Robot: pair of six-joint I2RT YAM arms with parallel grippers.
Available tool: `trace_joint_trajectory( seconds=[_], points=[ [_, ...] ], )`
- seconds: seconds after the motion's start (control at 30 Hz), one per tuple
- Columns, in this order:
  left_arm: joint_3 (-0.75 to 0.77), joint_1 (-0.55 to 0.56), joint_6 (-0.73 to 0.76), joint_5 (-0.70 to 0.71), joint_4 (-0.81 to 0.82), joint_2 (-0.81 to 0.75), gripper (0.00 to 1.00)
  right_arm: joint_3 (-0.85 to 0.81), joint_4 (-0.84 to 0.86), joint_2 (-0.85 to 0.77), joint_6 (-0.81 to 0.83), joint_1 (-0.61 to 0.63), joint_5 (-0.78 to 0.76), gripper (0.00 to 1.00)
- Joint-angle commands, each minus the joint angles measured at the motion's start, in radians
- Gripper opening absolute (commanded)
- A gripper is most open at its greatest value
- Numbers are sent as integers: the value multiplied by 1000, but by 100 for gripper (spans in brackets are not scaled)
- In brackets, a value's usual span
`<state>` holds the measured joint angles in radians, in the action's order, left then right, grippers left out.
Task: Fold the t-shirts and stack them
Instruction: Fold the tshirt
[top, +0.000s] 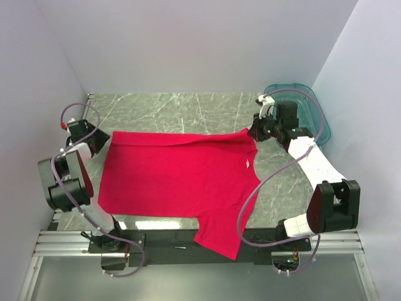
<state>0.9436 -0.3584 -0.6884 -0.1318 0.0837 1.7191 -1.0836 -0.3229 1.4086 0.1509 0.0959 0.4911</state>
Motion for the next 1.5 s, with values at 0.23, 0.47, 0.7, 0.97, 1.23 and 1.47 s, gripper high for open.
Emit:
trace_joint_trajectory(
  seconds=[0.23,0.47,0.7,0.97,1.23,1.47],
  points=[
    [-118,-54,-95,-17,74,-344,59,2,-8,13,16,4,14,0],
    [-232,-59,-99,-66,68,-483,60,20,-34,1,39,2,24,0],
    [-289,-63,-82,-111,42,-578,60,47,-61,-25,59,5,24,0],
    [-319,-65,-65,-137,19,-639,60,91,-96,-63,85,14,26,0],
    [-333,-63,-66,-169,22,-644,60,136,-165,-117,147,57,43,0],
    [-333,-63,-57,-183,7,-667,60,143,-205,-198,187,130,-20,46]
  ],
)
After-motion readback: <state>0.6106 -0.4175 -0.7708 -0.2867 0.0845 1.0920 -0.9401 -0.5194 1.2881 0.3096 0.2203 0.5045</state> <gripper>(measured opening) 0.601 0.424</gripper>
